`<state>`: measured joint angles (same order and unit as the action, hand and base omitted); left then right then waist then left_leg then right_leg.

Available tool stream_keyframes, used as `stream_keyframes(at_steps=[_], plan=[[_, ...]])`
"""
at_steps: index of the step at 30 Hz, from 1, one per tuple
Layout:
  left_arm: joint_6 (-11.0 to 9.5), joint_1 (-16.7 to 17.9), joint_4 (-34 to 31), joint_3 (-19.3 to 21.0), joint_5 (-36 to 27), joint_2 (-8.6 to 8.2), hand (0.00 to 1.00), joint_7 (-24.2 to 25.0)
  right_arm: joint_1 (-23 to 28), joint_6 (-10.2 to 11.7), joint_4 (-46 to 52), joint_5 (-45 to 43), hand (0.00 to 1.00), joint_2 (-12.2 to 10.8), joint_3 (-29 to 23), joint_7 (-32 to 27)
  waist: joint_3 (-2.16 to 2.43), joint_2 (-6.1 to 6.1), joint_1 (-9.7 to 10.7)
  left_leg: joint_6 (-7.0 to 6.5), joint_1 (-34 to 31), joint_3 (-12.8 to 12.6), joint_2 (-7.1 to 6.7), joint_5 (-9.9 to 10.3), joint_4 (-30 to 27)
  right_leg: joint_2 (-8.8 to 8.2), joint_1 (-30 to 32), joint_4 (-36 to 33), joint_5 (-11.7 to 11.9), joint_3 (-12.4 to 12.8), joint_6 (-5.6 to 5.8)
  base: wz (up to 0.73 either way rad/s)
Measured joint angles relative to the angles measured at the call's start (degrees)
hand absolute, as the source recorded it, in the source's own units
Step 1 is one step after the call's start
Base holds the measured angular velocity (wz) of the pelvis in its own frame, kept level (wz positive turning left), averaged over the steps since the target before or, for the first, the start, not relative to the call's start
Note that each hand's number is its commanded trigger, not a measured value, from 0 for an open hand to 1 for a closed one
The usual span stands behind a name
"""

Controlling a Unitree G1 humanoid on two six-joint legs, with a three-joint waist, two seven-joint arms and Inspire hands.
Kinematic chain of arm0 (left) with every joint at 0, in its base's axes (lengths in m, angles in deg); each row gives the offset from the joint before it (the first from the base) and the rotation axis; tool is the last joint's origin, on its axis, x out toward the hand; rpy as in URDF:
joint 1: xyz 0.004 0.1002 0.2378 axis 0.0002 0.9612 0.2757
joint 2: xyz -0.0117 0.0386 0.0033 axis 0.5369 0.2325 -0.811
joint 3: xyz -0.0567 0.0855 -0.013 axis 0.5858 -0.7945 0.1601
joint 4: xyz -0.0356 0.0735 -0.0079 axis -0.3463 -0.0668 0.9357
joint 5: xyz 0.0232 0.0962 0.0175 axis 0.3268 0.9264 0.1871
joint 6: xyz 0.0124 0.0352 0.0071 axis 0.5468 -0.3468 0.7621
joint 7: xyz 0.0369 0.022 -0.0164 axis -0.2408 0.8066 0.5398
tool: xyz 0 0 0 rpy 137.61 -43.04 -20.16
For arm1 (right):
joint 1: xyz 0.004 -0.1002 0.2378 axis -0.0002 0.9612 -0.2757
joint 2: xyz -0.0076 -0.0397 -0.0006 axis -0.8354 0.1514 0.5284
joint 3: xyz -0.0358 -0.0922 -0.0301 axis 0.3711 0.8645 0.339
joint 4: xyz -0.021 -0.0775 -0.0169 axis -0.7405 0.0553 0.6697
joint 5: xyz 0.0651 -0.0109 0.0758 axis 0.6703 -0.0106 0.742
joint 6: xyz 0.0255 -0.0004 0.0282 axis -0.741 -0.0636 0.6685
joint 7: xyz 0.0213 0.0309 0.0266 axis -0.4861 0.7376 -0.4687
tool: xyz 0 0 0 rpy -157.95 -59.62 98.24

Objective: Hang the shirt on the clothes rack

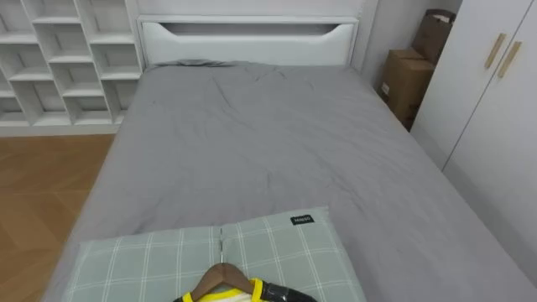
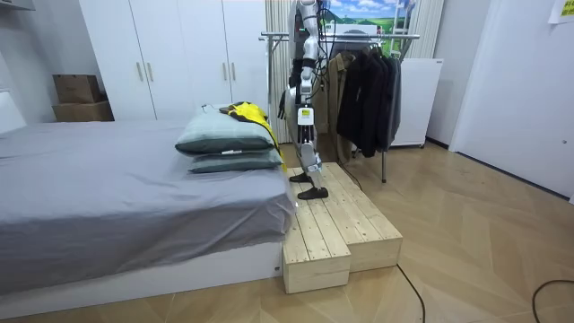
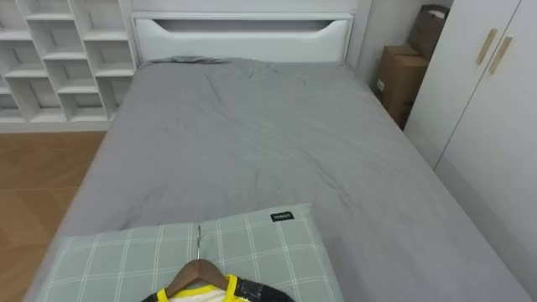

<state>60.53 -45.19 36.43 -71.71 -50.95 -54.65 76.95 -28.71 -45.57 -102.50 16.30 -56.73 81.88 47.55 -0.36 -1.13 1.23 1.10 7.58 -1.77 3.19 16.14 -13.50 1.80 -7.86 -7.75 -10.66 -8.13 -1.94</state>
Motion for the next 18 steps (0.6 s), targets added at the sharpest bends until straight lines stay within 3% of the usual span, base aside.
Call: stream_keyframes(at_steps=[13,18], plan=[[-1.5,0.5,0.0,0.0,-1.8,-0.01,0.00,-2.7,0.1,0.1,0.0,2.1,0.00,0.0,-0.6,0.0,0.13,-0.10,0.1,0.00,0.1,-0.6,0.04,0.0,0.2,-0.04,0.2,-0.1,0.0,0.1,0.01,-0.01],[-2.0,0.7,0.0,0.0,-1.8,-0.08,0.00,-3.2,1.0,1.4,0.1,1.4,0.00,0.0,-1.1,0.0,0.16,0.05,0.1,0.00,-0.1,-0.6,0.02,0.0,0.4,-0.05,0.3,0.0,0.0,0.2,0.01,0.00]])
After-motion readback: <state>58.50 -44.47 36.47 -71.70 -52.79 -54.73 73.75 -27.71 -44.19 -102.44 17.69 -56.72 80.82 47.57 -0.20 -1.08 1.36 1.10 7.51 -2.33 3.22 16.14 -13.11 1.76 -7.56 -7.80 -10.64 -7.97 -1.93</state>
